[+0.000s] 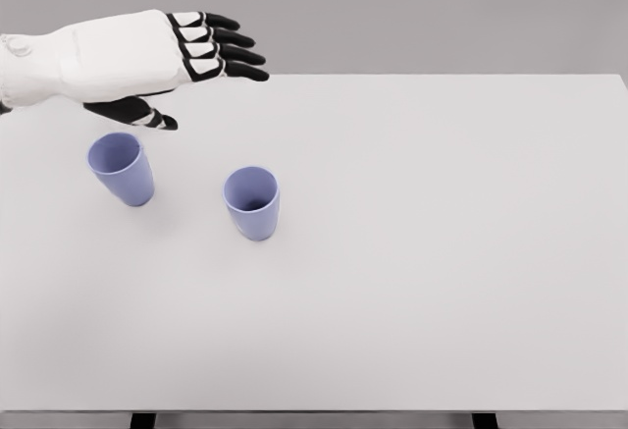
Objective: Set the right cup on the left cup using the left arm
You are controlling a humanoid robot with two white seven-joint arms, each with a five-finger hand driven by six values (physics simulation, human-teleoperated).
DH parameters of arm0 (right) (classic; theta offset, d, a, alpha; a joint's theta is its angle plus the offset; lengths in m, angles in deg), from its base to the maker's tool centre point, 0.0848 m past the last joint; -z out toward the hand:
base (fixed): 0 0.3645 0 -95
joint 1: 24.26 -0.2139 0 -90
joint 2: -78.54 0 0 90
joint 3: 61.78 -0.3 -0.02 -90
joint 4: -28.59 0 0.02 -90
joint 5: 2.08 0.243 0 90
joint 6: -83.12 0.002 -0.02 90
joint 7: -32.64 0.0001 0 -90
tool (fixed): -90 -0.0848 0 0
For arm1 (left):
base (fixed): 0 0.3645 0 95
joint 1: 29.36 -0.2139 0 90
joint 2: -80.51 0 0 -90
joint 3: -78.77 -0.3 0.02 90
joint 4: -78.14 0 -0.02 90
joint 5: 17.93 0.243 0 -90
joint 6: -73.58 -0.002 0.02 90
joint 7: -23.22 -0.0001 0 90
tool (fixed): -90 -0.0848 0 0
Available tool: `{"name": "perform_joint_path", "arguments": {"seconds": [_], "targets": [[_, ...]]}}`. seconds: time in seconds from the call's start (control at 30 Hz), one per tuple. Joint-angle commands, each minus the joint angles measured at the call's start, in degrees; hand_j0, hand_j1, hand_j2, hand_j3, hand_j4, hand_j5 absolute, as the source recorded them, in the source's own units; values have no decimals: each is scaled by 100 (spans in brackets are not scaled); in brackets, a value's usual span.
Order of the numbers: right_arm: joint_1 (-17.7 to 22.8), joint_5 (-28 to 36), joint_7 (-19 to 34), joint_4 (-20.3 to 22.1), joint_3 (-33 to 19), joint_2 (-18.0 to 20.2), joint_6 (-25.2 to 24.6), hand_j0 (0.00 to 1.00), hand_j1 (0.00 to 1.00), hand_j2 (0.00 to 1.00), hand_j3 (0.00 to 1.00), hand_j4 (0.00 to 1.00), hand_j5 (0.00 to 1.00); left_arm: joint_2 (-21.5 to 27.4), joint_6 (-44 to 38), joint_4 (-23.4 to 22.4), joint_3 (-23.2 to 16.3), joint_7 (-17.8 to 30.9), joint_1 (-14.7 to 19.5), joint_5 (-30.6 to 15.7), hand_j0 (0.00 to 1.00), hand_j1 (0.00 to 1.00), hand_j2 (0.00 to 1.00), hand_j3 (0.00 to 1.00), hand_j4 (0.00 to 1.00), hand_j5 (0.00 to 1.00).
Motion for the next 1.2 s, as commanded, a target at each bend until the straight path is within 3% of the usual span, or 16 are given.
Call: {"name": "perform_joint_path", "arguments": {"seconds": [0.0,0.07,0.17,0.33,0.47,0.67,0.8,0.93,1.07,1.17], "targets": [[0,0,1,-2,1,0,0,100,100,100,100,100,100,-162,-7,-7,-802,57,53,-270,100,100,100,100,100,100],[0,0,1,6,1,0,0,100,100,100,100,100,100,-117,30,11,-1180,57,237,-253,100,100,100,100,100,100],[0,0,1,-2,1,0,0,100,100,100,100,100,100,-91,30,-77,-2366,57,738,-332,100,100,100,100,100,100],[0,0,1,-2,1,0,0,100,100,100,100,100,100,506,30,-147,-3579,57,1714,-1254,100,100,100,100,100,100],[0,0,1,-2,1,0,0,100,100,100,100,100,100,533,-94,-156,-4669,57,2654,-1703,100,100,100,100,100,100],[0,0,1,-2,1,0,0,100,100,100,100,100,100,454,-947,-253,-4811,57,2821,-1659,100,100,100,100,100,100],[0,0,1,-2,1,0,0,100,100,100,100,100,100,366,-965,-226,-4811,57,3033,-1562,98,98,98,98,98,98],[0,0,1,6,1,0,0,100,100,100,100,100,100,190,-965,-244,-4889,57,3041,-921,97,97,97,97,97,97],[0,0,1,-2,1,0,0,100,100,100,100,100,100,190,-965,-253,-5294,57,3217,-903,99,99,99,99,99,99],[0,0,1,-2,1,0,0,100,100,100,100,100,100,50,-965,-384,-5347,57,3279,-859,99,99,99,99,99,99]]}}
